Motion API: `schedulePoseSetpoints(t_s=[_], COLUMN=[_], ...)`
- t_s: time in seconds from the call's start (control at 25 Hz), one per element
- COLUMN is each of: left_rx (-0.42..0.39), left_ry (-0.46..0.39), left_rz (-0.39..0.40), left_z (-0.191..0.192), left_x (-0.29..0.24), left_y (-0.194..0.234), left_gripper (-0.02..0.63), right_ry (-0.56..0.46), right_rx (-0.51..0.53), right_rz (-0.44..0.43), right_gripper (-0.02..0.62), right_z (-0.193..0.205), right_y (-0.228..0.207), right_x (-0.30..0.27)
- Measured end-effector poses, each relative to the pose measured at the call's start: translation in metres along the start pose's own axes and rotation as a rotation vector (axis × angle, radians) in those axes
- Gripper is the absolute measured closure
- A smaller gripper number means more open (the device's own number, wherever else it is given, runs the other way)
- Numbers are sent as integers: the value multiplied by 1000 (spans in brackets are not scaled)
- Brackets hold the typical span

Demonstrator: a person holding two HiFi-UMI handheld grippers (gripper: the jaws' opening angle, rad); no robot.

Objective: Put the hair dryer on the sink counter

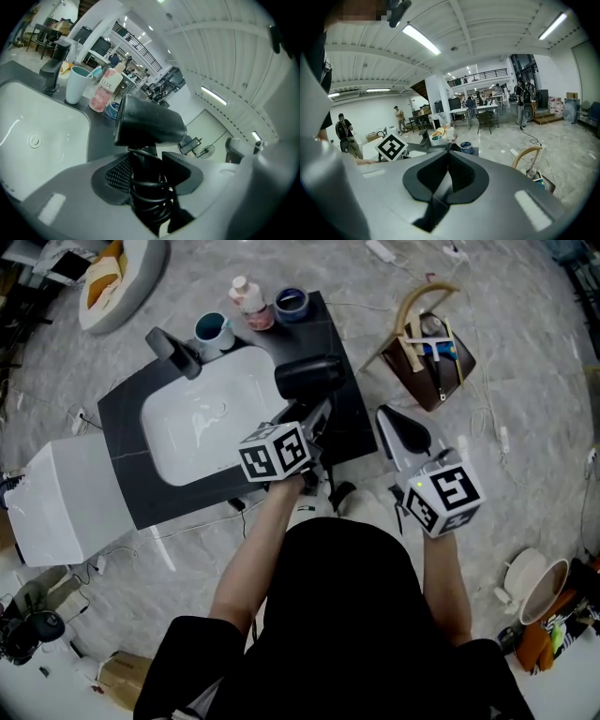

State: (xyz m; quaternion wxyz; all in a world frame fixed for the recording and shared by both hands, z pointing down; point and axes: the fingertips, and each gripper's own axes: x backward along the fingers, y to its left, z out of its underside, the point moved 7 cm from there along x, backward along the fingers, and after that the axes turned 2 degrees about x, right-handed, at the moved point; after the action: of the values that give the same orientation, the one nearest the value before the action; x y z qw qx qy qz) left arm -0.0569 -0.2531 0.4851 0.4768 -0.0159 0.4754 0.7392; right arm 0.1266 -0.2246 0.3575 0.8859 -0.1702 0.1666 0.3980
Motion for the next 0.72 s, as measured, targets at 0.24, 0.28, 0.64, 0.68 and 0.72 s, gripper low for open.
schedulePoseSetpoints(t_s=[0.24, 0.28, 0.64, 0.68, 0.72], left_rx=[35, 37, 44, 44, 45], left_ry=[16, 18, 58, 62, 67], left_rz=[-23, -24, -68, -70, -73], left_z=[-3, -4, -7, -7, -7], left_x=[-13, -16, -38, -42, -45], left_y=[16, 18, 36, 38, 40], left_gripper=[414, 414, 414, 414, 414], right_ry=[17, 17, 35, 38, 41], right_rx=[-6, -10, -21, -24, -27], right_rz=[-4, -4, 6, 9, 14], right_gripper=[584, 584, 585, 584, 584], right_z=[-3, -4, -2, -1, 1], right_y=[0, -1, -9, -11, -13], right_x=[-16, -18, -32, -33, -33])
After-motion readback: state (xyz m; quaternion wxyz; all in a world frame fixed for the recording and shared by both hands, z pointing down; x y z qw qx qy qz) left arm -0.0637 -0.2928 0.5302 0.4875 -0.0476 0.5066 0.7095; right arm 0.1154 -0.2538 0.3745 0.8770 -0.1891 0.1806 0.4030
